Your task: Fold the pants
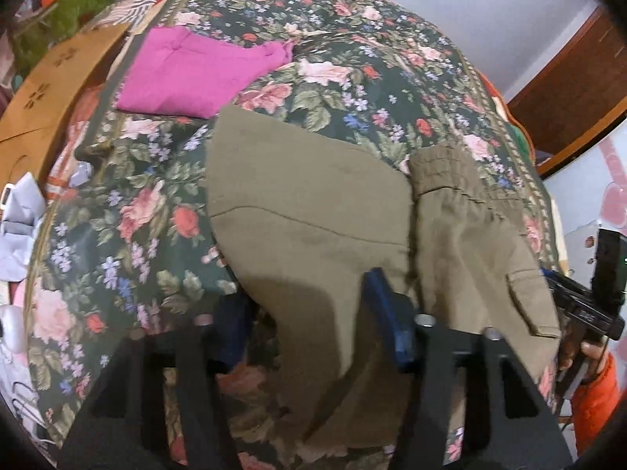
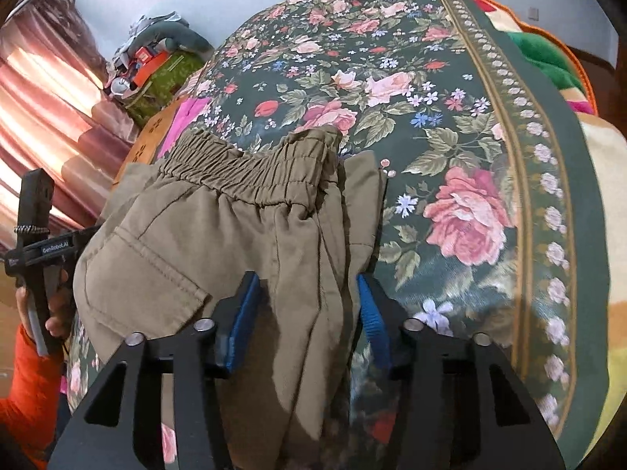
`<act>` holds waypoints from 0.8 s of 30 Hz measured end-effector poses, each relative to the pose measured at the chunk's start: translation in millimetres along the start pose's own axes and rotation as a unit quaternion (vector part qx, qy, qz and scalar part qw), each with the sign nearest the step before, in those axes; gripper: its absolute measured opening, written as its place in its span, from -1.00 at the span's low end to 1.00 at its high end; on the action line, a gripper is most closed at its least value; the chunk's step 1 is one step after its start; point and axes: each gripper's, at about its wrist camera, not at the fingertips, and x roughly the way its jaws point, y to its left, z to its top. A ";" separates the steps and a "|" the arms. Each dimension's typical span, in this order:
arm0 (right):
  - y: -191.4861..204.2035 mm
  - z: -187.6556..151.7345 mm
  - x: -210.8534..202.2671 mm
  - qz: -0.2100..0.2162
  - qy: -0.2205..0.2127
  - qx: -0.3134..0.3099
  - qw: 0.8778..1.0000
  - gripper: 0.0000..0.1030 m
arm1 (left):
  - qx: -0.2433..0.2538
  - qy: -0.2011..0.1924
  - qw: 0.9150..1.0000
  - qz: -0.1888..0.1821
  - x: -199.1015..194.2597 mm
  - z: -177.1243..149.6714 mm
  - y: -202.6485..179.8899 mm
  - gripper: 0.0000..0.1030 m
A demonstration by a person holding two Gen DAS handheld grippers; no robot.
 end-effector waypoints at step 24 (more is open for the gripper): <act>72.3 62.1 -40.9 -0.028 -0.102 -0.144 0.984 -0.87 | 0.059 -0.107 0.990 0.071 -62.4 40.7 -20.1 -0.93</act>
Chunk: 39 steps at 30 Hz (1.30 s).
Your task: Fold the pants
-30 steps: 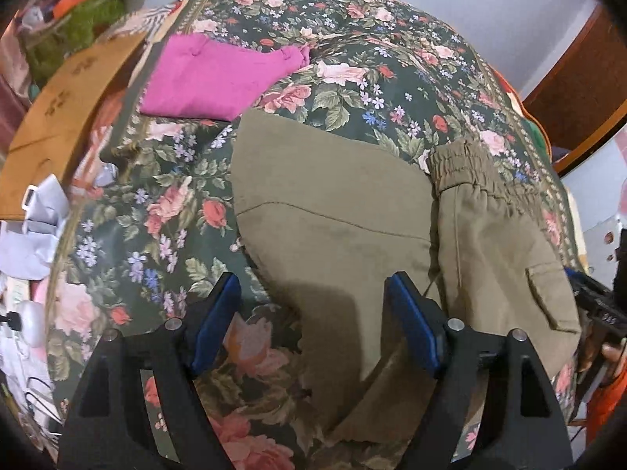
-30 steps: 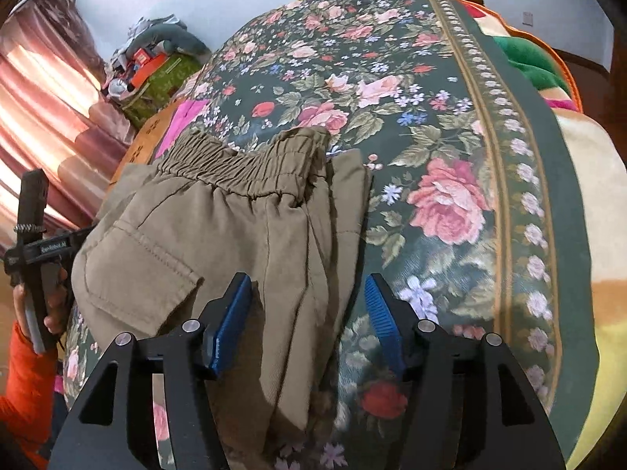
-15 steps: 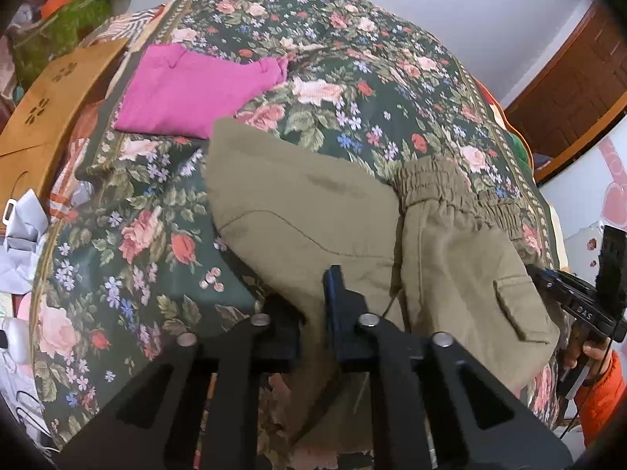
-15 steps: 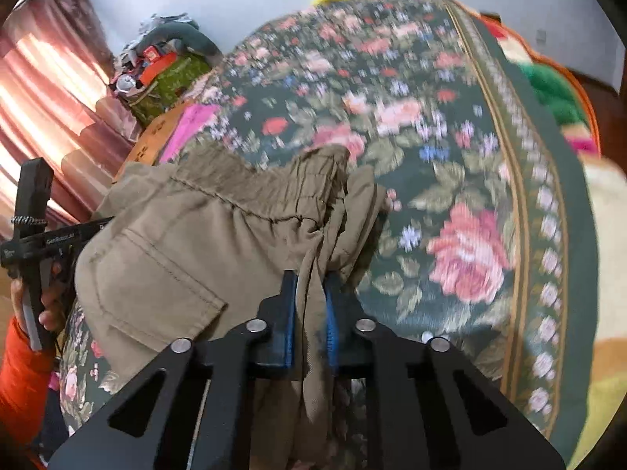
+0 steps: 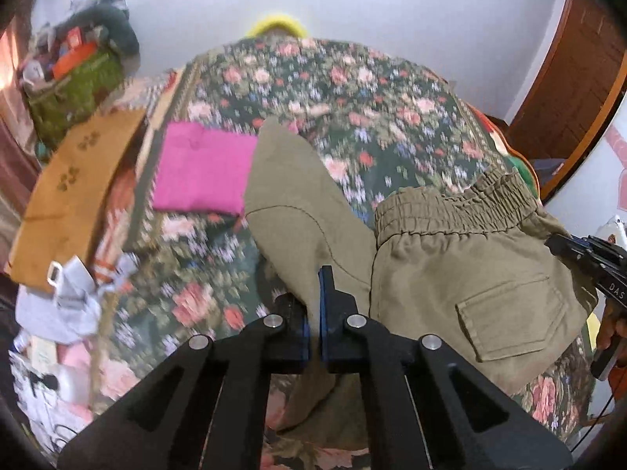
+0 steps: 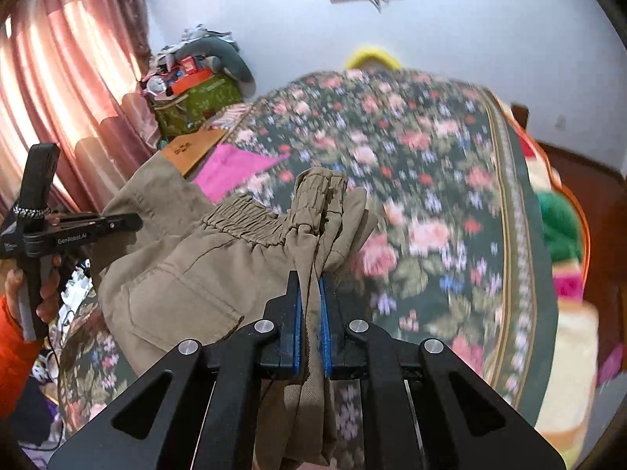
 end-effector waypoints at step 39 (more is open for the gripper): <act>71.4 156.0 243.9 -0.030 0.012 -0.070 0.997 -0.87 | -0.050 0.016 0.983 0.175 199.6 144.9 182.3 -0.92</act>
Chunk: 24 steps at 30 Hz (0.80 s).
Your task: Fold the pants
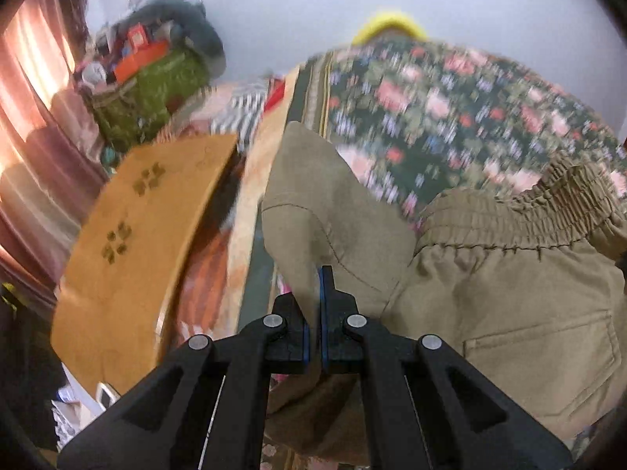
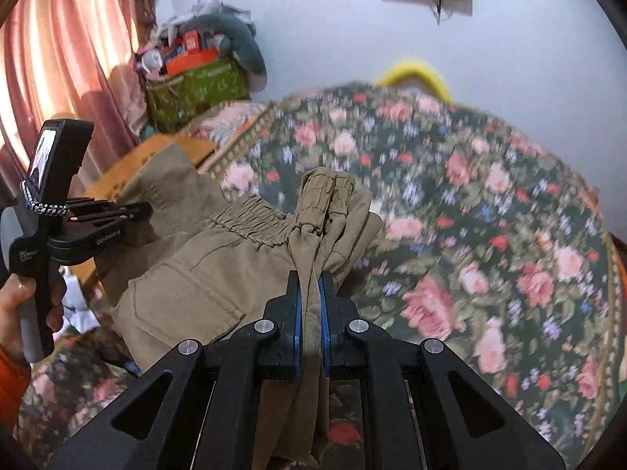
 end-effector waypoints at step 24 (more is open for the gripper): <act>-2.2 -53.9 -68.6 0.033 0.022 0.025 0.999 -0.46 | 0.013 0.061 0.998 -0.011 -30.3 -87.1 34.0 -0.63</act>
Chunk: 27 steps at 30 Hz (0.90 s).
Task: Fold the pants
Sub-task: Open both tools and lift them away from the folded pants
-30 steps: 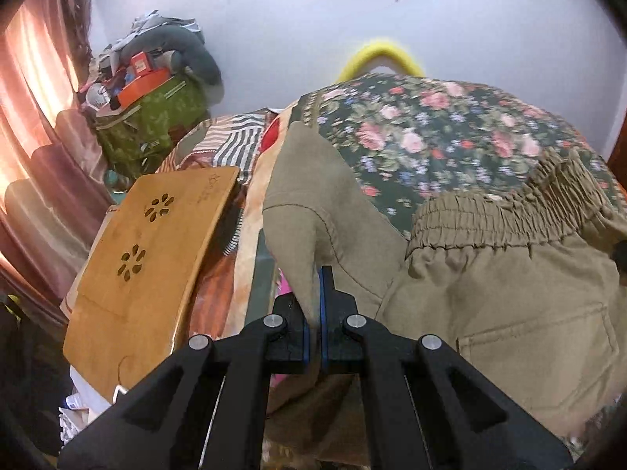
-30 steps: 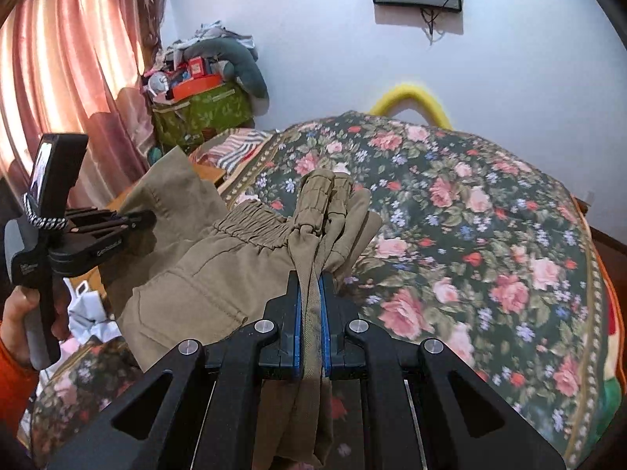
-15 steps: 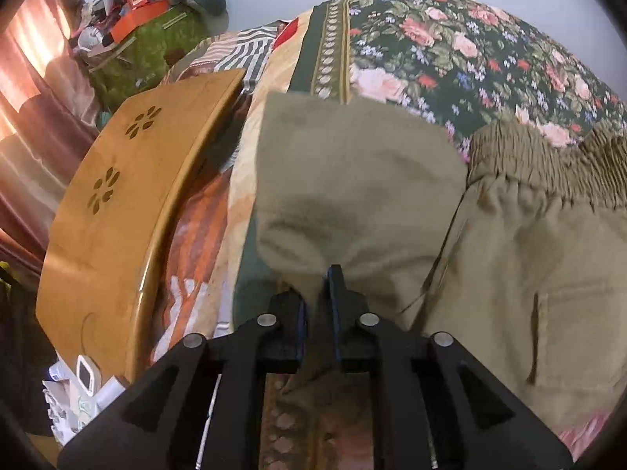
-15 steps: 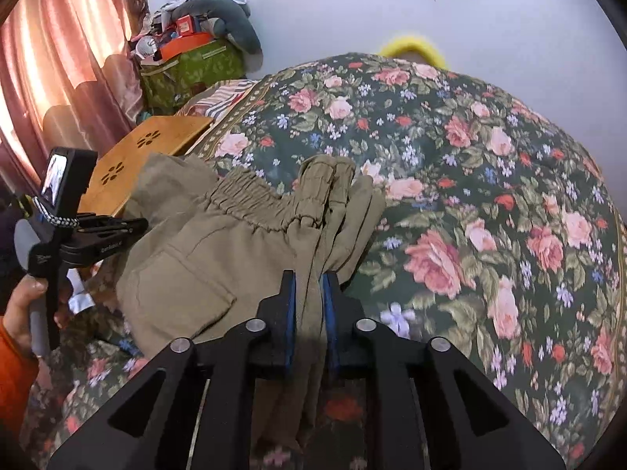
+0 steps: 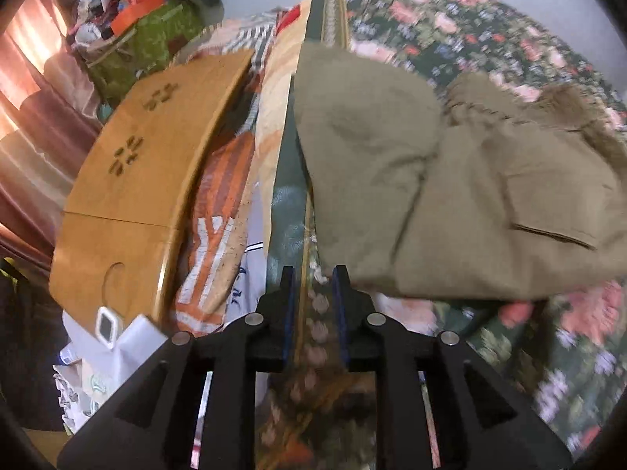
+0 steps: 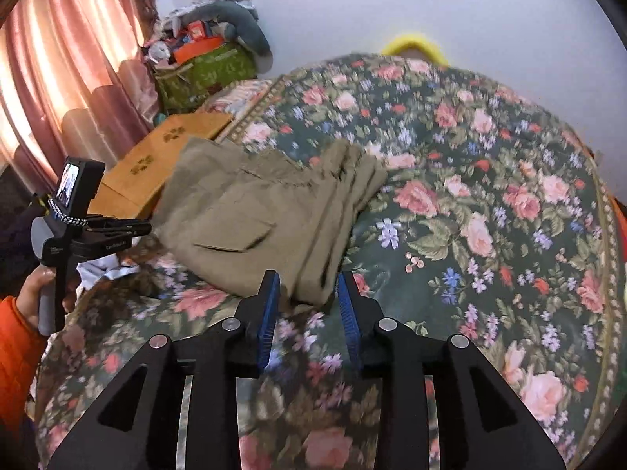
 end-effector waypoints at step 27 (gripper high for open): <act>123.4 -54.4 -301.0 0.037 -0.324 -0.072 0.943 -0.46 | 0.000 -0.365 0.926 -0.096 -418.6 -146.4 -40.6 -0.44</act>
